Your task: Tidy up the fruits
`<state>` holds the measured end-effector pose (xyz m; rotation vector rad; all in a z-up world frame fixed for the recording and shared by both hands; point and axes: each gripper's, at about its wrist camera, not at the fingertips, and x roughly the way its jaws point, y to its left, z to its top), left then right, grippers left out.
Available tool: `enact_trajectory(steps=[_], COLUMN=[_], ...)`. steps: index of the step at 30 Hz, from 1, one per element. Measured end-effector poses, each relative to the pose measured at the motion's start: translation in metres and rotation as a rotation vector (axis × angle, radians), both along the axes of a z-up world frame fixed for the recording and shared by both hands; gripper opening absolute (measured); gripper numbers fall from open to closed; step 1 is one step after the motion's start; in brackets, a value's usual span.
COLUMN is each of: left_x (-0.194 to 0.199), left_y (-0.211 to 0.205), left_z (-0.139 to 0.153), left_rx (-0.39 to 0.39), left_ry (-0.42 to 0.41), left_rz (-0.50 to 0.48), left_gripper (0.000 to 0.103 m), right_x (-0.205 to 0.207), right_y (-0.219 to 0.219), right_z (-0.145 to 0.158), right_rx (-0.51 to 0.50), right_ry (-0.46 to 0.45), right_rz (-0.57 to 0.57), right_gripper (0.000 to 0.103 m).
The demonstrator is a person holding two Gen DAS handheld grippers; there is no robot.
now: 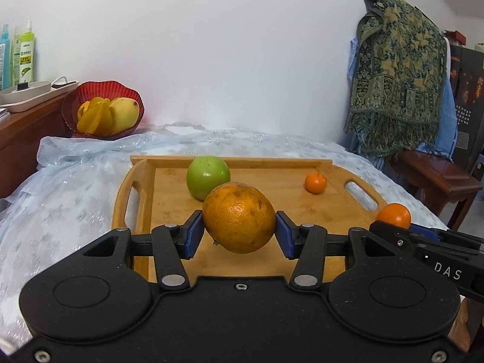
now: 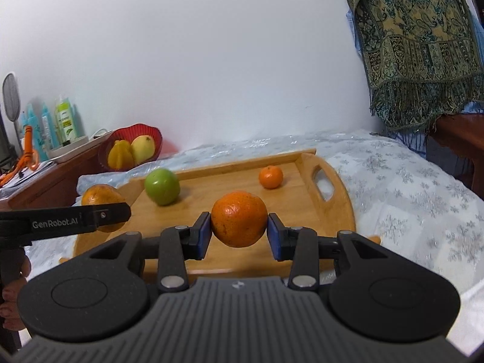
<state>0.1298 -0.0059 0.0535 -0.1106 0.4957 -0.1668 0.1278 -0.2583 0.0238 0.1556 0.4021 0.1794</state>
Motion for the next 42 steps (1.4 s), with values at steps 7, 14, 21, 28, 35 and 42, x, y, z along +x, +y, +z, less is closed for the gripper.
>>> enact_trajectory(steps=[7, 14, 21, 28, 35, 42], left_x=[0.026, 0.036, 0.043, 0.040, 0.042, 0.043], left_y=[0.005, 0.007, 0.010, 0.019, 0.018, 0.017], left_z=[-0.011, -0.016, -0.021, -0.026, -0.031, -0.036], left_rx=[0.000, 0.009, 0.034, 0.016, 0.014, 0.017], left_ry=[0.059, 0.077, 0.093, 0.110, 0.139, 0.153], left_rz=[-0.005, -0.006, -0.014, -0.021, -0.019, -0.007], left_gripper=[0.048, 0.048, 0.048, 0.048, 0.048, 0.048], right_x=[0.031, 0.059, 0.074, 0.080, 0.088, 0.087], right_y=[-0.005, 0.000, 0.006, 0.001, -0.001, 0.005], right_z=[-0.002, -0.005, -0.011, -0.007, -0.012, -0.017], right_rx=[0.019, -0.034, -0.082, -0.122, -0.073, -0.103], right_ry=[0.023, 0.042, 0.074, 0.095, 0.134, 0.158], right_rz=[-0.053, -0.060, -0.059, -0.013, -0.031, -0.023], right_gripper=[0.043, 0.044, 0.044, 0.044, 0.044, 0.044])
